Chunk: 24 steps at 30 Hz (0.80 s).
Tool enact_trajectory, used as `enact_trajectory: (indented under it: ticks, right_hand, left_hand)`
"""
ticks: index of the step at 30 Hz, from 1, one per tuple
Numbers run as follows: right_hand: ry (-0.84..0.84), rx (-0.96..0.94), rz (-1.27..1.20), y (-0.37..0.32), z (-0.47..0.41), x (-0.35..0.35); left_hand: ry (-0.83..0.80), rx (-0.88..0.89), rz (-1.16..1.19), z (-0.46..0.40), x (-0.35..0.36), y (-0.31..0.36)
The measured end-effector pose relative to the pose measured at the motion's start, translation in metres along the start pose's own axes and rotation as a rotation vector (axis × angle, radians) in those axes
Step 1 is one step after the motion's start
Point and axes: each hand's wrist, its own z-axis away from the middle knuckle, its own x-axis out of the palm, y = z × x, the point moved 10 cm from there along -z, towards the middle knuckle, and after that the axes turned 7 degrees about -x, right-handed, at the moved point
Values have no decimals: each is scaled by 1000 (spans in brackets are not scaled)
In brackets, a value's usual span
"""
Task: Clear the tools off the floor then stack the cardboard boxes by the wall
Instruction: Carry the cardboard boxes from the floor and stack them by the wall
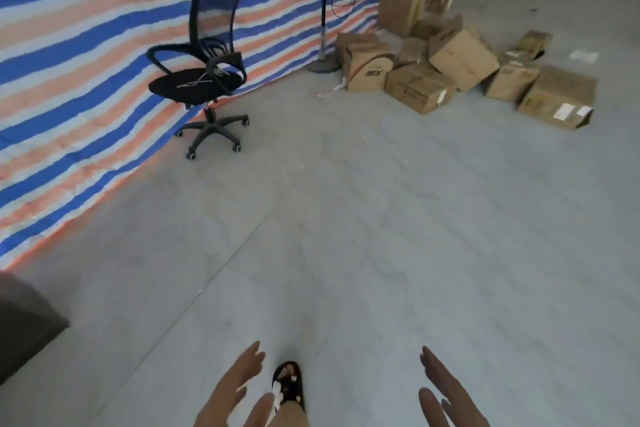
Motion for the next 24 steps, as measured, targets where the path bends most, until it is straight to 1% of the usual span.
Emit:
enact_trajectory:
  ticks: [2, 3, 5, 8, 10, 12, 13, 15, 16, 18, 21, 22, 23, 24]
  right_hand:
    - [-13, 31, -17, 4, -26, -4]
    - [-26, 42, -32, 5, -41, -6]
    - [21, 29, -49, 10, -75, -14]
    - [142, 9, -110, 8, -130, -23]
    - [214, -43, -60, -9, -175, -25]
    - [265, -84, -16, -28, -221, -25]
    - [273, -99, -24, -36, -243, -25]
    - [311, -115, -30, -49, -281, -30]
    - [311, -85, -30, -50, -296, -34]
    - [314, -97, -63, -57, -330, -31]
    - [542, -10, -31, -33, -364, -65]
    - [507, -16, -72, -28, -376, -68]
    - [429, 15, -104, -23, -393, -68]
    - [387, 32, -139, -23, -411, -73]
  left_hand:
    - [-27, -24, -68, -33, 7, 5]
    - [-72, -52, -88, -51, 14, 11]
    - [-114, -21, -98, -85, 25, 39]
    - [-41, 136, -174, -133, 30, 91]
    - [37, 263, -227, -163, 24, 136]
    - [103, 309, -241, -198, 14, 178]
    - [101, 336, -228, -215, 13, 200]
    - [79, 328, -238, -256, 15, 225]
    - [66, 307, -262, -273, 19, 233]
    - [27, 256, -297, -307, 30, 243]
    - [-41, 204, -350, -356, 59, 261]
    - [-43, 207, -364, -373, 69, 269]
    - [-37, 224, -371, -389, 79, 278]
    - [-32, 243, -379, -405, 91, 289]
